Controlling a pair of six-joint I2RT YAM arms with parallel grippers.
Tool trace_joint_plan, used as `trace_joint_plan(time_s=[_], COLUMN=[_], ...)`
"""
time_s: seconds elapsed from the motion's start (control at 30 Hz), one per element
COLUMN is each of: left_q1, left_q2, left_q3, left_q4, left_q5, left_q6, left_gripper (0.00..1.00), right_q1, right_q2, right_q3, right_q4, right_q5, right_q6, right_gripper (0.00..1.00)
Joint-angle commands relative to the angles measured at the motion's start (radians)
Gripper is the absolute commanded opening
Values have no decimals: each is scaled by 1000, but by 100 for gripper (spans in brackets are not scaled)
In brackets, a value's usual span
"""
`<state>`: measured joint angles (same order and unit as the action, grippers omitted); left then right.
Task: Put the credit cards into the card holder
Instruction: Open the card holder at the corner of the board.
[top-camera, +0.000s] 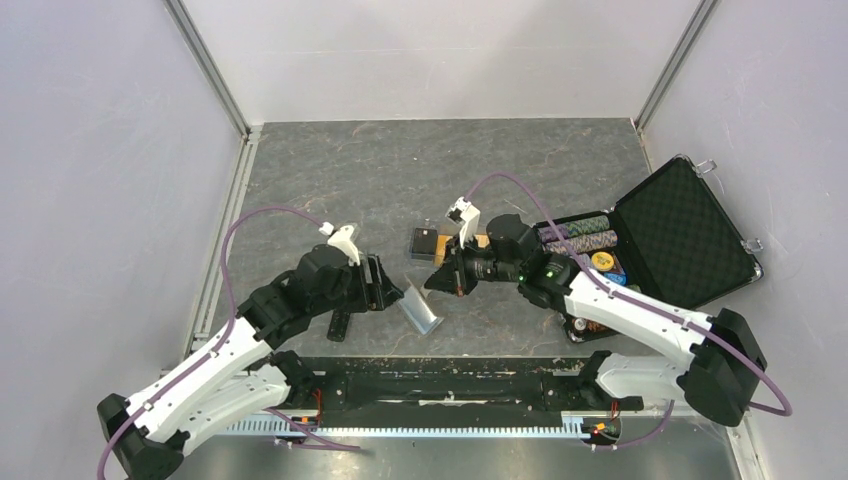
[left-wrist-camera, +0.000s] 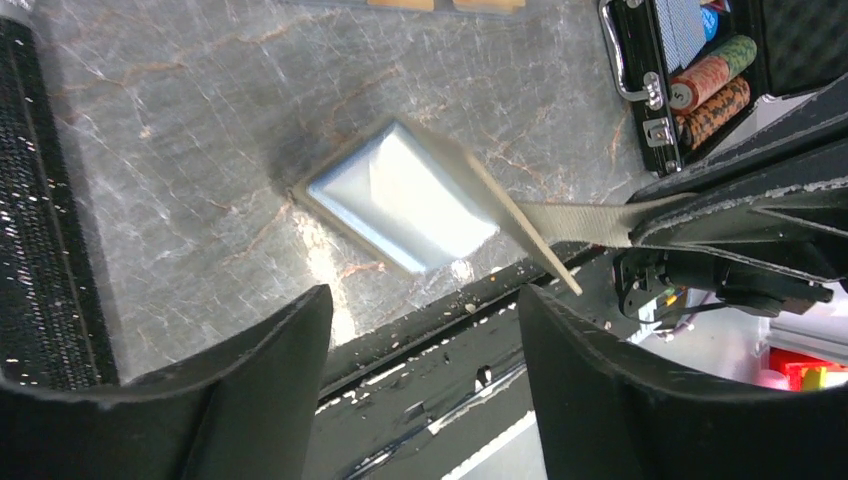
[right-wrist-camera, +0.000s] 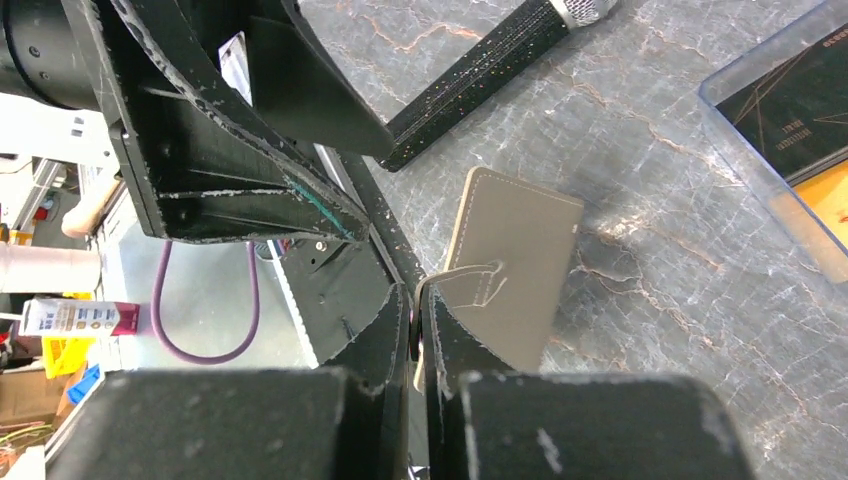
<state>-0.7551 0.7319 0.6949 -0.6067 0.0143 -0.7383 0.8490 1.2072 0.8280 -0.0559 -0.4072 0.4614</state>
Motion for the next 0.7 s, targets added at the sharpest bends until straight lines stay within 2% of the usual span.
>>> trace_joint_plan(time_s=[0.0,0.1,0.17,0.23,0.37,0.67], left_q1=[-3,-3,-3,-3,-4,-44], left_q2=[37,77,110,151,247,460], left_q3=[2,-39,-65,-80,-70,19], left_q4=[39,104,156,184,207,261], left_q5=[56,85,105,108,115,140], left_q6=[33,-3,-22,-41,-48,-38], left_gripper=[67,49,40,35,31,29], right_q1=[-16,-69,-96,-127,-171,-194], right_q2=[-19,-23,-32,-53,-105,-138], right_q3=[-45,-165,-243,-305,-359,-319], right_q4=[34,36,47,48,-13,-167], right_q5=[65,100,108,127,188,301], right_q6=[28,107,151,185,208,170], right_gripper=[0,0,0,0,0,0])
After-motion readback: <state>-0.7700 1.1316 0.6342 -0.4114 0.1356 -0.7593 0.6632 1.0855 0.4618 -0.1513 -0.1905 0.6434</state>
